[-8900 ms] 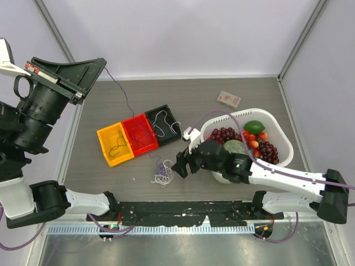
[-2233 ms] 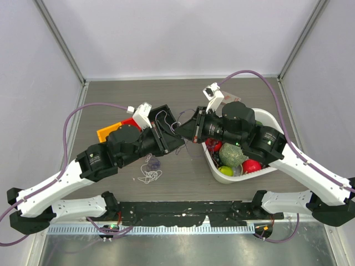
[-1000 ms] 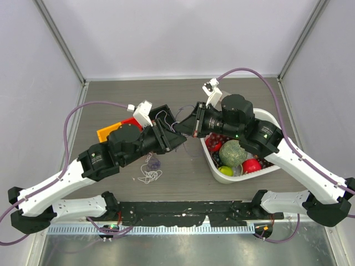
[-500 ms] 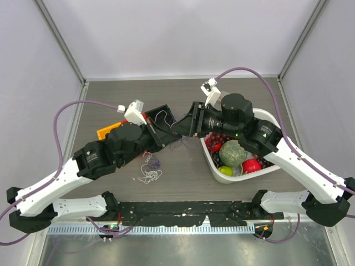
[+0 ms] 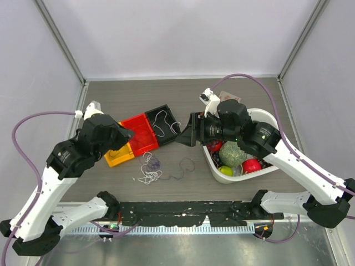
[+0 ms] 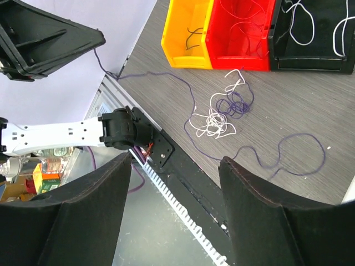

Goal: Untangle the cables

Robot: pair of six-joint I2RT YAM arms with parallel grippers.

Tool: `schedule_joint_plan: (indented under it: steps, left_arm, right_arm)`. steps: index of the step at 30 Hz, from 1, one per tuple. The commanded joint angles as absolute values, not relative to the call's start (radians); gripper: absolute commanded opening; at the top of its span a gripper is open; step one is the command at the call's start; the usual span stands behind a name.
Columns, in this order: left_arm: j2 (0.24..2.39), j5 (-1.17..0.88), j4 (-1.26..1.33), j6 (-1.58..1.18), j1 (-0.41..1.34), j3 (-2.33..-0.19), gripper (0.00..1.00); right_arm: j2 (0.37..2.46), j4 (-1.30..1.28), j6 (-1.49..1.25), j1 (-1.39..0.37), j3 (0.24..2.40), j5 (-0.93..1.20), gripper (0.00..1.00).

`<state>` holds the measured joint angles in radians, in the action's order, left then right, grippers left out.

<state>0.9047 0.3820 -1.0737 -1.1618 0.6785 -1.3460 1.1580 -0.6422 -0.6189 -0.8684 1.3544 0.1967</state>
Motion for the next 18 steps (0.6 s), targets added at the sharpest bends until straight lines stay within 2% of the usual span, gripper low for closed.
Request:
schedule_joint_plan:
  steps: [1,4,6,10,13,14,18]
  left_arm:
    - [0.951,0.324,-1.098,-1.123,0.67,-1.39,0.0]
    - [0.982,0.31,-1.088,-1.112,0.669,-1.439,0.0]
    - [1.008,0.263,-1.065,-1.109,0.669,-1.482,0.0]
    - [1.071,0.128,-0.994,-1.114,0.666,-1.537,0.0]
    - [1.103,0.065,-0.944,-1.137,0.666,-1.534,0.0]
    - [1.111,0.036,-0.918,-1.147,0.666,-1.514,0.0]
    - [1.158,-0.167,-0.749,-1.209,0.672,-1.329,0.0]
  right_arm:
    - [1.149,-0.586,-0.583,-0.865,1.361,0.198,0.7]
    - [1.163,-0.583,-0.542,-0.865,1.355,0.204,0.72]
    - [1.16,-0.555,-0.487,-0.865,1.335,0.282,0.76]
    - [1.109,-0.417,-0.346,-0.867,1.171,0.376,0.83]
    - [1.094,-0.403,-0.313,-0.868,1.066,0.264,0.84]
    - [1.101,-0.426,-0.328,-0.868,1.083,0.174,0.83]
    - [1.083,-0.518,-0.376,-0.867,1.129,0.06,0.77]
